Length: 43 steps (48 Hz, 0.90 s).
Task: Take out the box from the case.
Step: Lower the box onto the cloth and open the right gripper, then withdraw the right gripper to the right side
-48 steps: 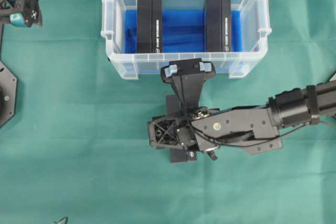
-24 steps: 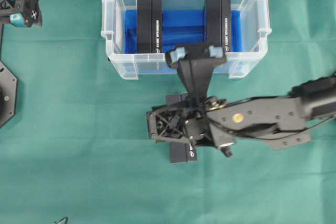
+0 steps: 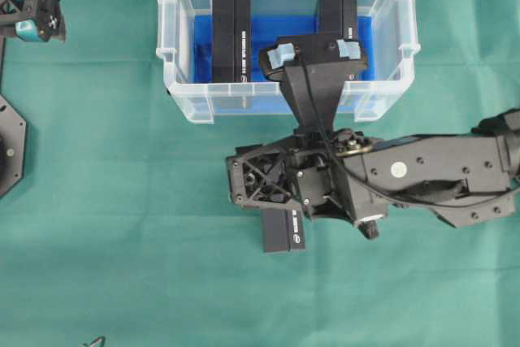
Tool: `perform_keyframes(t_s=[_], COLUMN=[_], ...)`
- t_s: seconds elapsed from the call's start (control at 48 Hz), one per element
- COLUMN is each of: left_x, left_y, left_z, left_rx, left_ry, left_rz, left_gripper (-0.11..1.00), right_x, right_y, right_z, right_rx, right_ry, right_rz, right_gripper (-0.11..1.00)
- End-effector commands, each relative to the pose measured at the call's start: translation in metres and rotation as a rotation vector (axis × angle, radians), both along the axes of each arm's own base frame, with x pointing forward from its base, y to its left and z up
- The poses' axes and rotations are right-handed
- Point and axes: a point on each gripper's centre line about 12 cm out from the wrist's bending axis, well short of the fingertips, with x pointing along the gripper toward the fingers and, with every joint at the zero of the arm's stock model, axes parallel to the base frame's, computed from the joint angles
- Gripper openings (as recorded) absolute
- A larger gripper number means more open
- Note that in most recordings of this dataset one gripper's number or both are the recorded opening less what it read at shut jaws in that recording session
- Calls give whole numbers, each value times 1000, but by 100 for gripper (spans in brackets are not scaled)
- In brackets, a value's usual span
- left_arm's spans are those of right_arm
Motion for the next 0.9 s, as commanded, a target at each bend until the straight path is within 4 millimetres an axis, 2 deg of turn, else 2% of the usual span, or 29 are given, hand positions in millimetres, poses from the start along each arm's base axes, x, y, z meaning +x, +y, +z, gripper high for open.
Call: perform_keyframes(t_s=[0.0,0.146,0.333,0.541,0.874], left_x=[1,2,2,3,4], left_y=[-1,-2,-5,-7,-10], left_z=[5,5,5,5,5], left_rx=[8,7,3,-3,-9], left_ry=[-15,-15,-14,-18,-21], left_rz=[-4,-14,-23,-12,-6], left_gripper=[93,93,93,93,93], right_x=[-5,-9,-30,-69,-154], right_y=[-4,-4,1,4,10], right_z=[24,22,22,21,18], right_rx=[7,6,6,10,57], right_ry=[-58,-33,9,30,34], right_rz=[-4,-6,-6,-21,-24], right_gripper=[93,93,93,93,93])
